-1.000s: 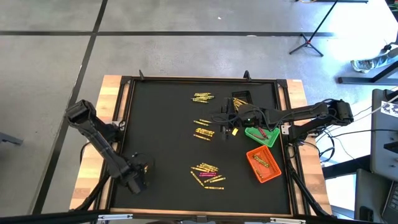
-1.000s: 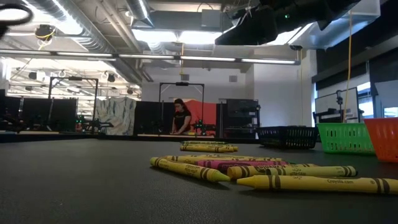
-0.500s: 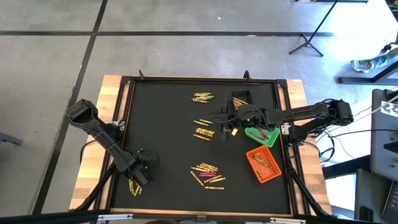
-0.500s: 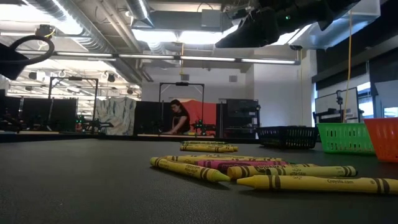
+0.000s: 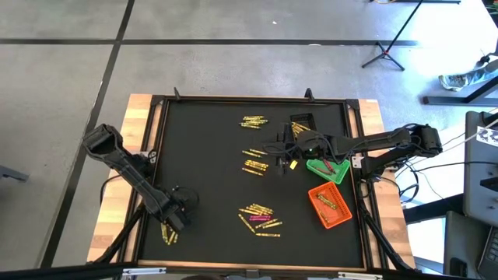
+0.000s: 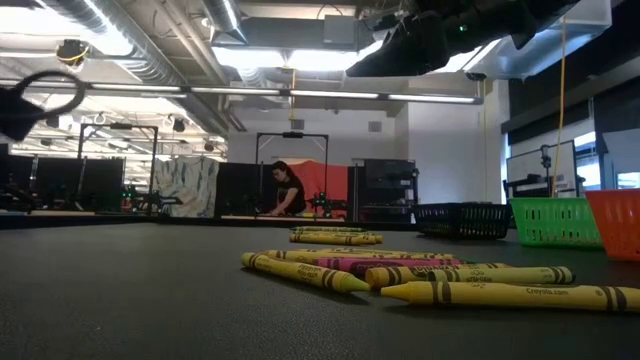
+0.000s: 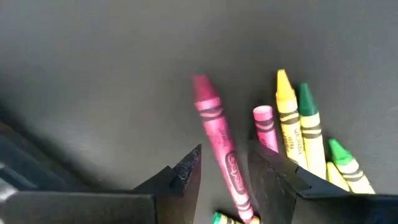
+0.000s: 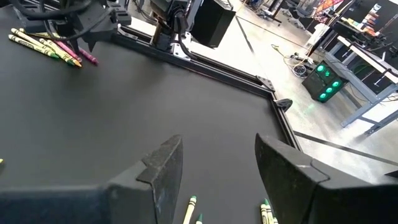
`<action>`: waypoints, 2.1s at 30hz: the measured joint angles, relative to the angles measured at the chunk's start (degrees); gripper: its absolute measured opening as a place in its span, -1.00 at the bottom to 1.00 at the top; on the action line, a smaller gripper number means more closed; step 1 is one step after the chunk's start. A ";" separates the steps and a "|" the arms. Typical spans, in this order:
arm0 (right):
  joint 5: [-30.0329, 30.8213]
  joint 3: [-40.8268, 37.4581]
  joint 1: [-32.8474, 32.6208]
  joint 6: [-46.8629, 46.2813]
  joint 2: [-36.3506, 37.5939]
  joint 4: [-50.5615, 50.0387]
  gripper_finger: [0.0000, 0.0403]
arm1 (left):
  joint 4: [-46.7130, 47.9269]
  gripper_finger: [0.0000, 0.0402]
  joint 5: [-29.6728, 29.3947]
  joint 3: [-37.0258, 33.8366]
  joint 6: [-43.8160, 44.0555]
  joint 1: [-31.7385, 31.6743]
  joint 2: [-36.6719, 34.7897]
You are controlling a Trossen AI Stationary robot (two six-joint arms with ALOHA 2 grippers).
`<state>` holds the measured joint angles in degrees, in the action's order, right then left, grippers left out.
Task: Sort crayons
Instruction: Put the red crayon into the green basket
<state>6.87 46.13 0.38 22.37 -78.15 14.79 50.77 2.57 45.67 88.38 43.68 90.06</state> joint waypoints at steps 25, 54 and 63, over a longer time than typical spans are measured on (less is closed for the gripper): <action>-0.04 0.00 -0.02 0.00 0.00 -0.42 -0.02 | 1.51 -0.97 -1.65 -1.29 -2.51 0.00 -0.03; -9.40 0.02 -9.29 -9.09 -1.20 -0.64 0.50 | -25.38 -0.98 -35.68 14.46 -69.65 -14.10 -4.96; -6.38 -0.02 -16.66 -10.08 -7.68 13.14 0.50 | -67.41 -0.98 -36.79 1.25 -95.20 -16.77 -4.49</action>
<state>0.50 46.11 -16.27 12.29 -85.83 27.93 -16.64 -34.22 46.92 -6.82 26.91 85.57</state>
